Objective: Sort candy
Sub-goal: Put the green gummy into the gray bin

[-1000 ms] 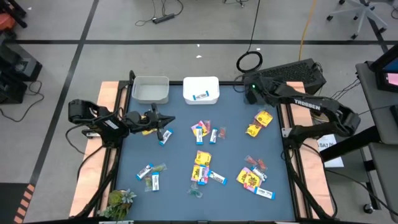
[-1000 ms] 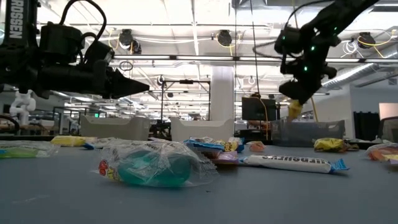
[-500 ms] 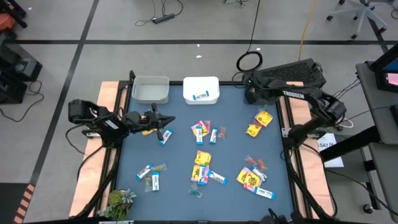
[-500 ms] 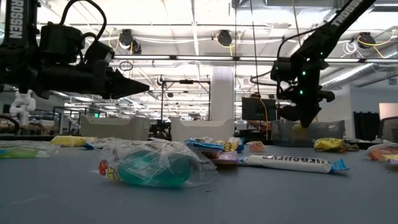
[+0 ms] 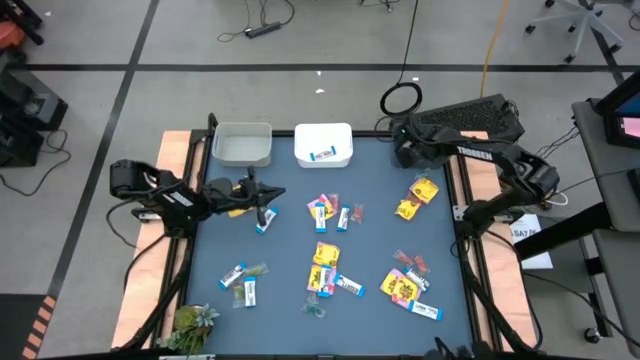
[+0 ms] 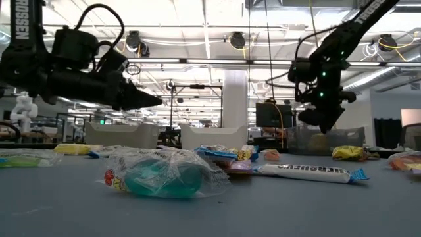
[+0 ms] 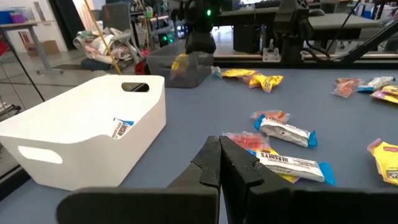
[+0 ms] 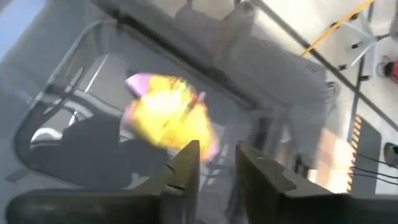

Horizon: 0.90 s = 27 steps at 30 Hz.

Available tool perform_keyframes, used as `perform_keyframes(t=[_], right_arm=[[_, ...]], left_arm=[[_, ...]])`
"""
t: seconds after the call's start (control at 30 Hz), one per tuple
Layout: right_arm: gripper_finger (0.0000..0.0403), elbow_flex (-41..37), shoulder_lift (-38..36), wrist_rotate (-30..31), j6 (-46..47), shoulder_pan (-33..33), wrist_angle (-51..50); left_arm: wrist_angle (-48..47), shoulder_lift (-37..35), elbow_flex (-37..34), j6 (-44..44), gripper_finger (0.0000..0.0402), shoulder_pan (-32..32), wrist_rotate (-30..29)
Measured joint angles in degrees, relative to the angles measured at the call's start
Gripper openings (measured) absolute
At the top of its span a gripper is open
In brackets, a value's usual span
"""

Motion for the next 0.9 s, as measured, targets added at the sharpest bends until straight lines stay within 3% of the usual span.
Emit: perform_keyframes(t=[0.13,0.23,0.47,0.57,0.73,0.9], right_arm=[[0.0124,0.00,-5.13,0.53,-0.68,0.85,-2.49],[0.0117,0.00,-9.52,0.52,-0.83,1.96,-4.46],[0.0015,0.02,-18.42,0.21,-0.79,8.13,-5.29],[0.0010,0.02,-20.70,-0.49,-0.53,11.87,-4.12],[0.0002,-2.17,-22.57,-4.22,-2.11,17.93,4.96],[0.0001,-5.29,-22.81,-4.56,-3.88,23.39,14.27]], left_arm=[[-3.66,0.00,2.00,0.44,0.0002,0.00,0.52],[-4.57,0.00,2.96,0.44,0.0002,-0.04,2.02],[-4.65,0.00,3.37,0.42,0.0002,-0.04,6.23],[-4.77,0.00,3.37,0.36,0.0002,-0.15,8.70],[-5.35,-2.35,3.37,0.34,0.0002,-2.14,10.46],[-11.96,-9.31,3.37,0.33,0.0002,-4.18,10.51]])
